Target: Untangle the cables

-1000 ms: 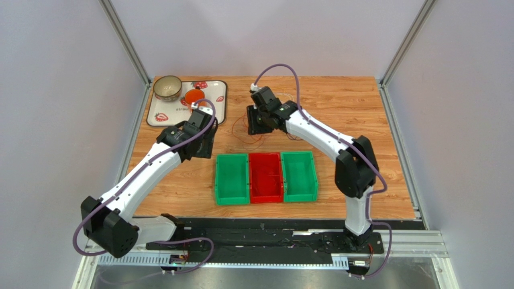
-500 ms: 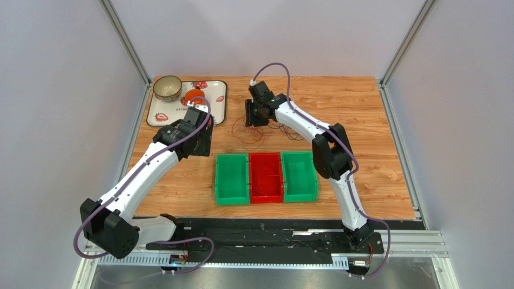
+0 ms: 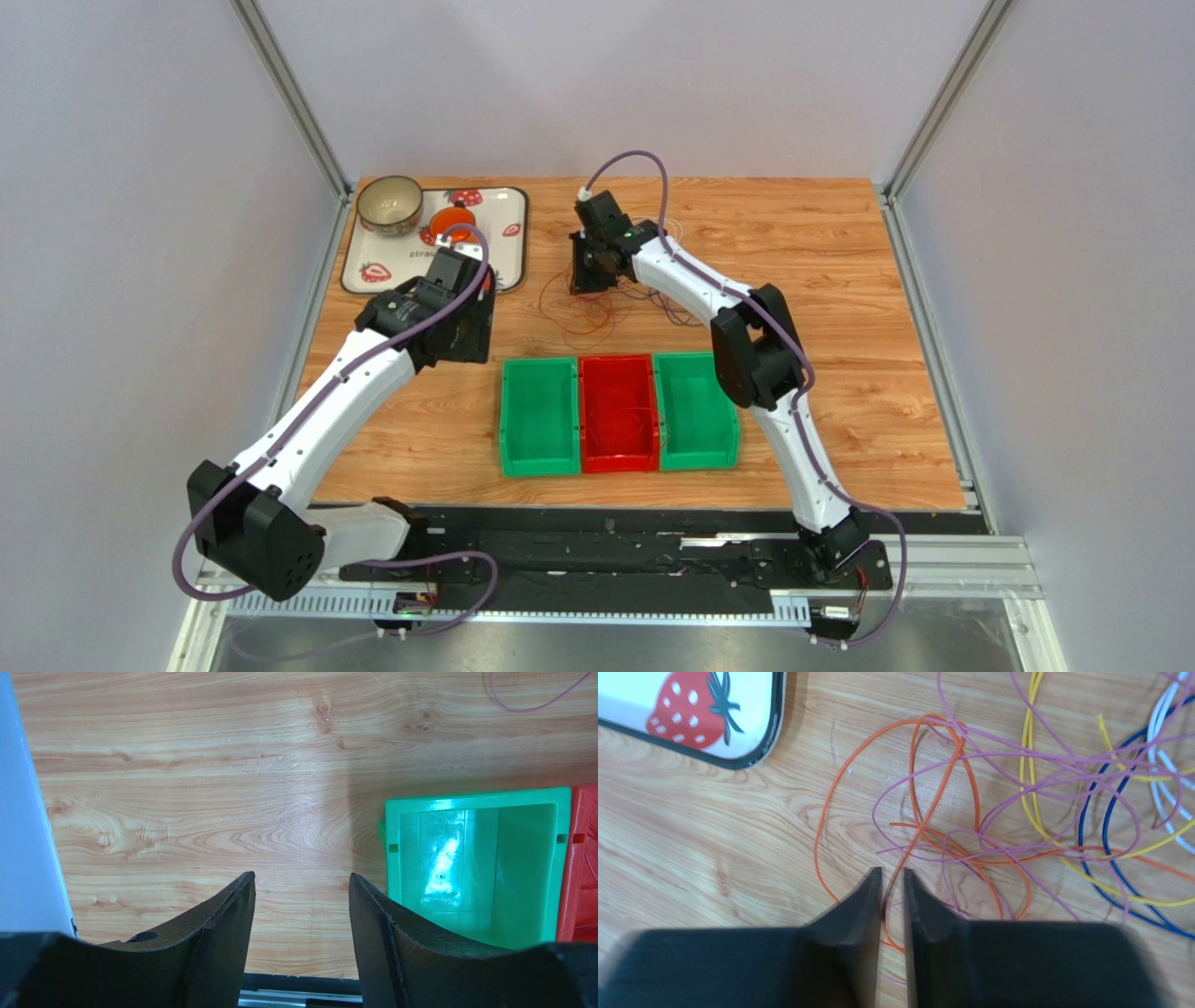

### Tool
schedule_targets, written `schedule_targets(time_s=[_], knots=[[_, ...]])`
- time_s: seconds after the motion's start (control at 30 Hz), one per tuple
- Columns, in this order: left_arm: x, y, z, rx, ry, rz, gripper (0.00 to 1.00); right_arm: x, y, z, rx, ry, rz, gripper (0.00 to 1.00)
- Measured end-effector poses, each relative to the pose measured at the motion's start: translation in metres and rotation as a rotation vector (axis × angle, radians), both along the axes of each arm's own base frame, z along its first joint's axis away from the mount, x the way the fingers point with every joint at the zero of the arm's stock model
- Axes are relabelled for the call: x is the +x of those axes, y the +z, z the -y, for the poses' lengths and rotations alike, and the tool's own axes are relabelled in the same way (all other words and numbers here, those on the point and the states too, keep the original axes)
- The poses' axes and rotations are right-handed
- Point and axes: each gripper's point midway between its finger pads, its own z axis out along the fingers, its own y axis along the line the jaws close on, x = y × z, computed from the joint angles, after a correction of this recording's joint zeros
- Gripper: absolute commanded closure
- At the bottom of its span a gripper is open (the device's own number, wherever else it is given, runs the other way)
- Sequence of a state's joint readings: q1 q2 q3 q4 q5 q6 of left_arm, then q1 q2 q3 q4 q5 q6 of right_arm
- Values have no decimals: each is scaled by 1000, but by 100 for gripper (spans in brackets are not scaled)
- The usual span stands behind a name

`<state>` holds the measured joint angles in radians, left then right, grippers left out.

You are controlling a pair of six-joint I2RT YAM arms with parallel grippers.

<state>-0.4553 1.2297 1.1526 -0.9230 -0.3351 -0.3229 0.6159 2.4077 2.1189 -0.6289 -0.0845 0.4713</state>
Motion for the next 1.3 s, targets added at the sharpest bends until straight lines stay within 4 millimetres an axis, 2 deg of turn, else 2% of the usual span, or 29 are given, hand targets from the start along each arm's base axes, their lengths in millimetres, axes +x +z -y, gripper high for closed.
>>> schedule_targets(time_s=[0.33, 0.47, 0.6, 0.8, 0.93, 1.03, 1.17, 1.3], knots=[[0, -2, 0, 3, 0, -8, 41, -1, 6, -2, 17, 5, 3, 100], [1, -2, 0, 6, -2, -8, 41, -8, 36, 2, 30, 23, 42, 100], [1, -2, -1, 9, -5, -9, 42, -13, 105, 6, 86, 51, 154, 100], [1, -2, -2, 12, -7, -9, 42, -32, 244, 18, 229, 95, 417, 100], [1, -2, -2, 13, -8, -9, 43, -50, 322, 27, 319, 123, 595, 100], [1, -2, -2, 13, -8, -9, 42, -67, 365, 35, 374, 144, 713, 100], [1, -2, -2, 14, -8, -9, 43, -83, 405, 44, 430, 153, 827, 100], [1, -2, -2, 14, -7, -9, 42, -92, 434, 50, 468, 157, 918, 100]])
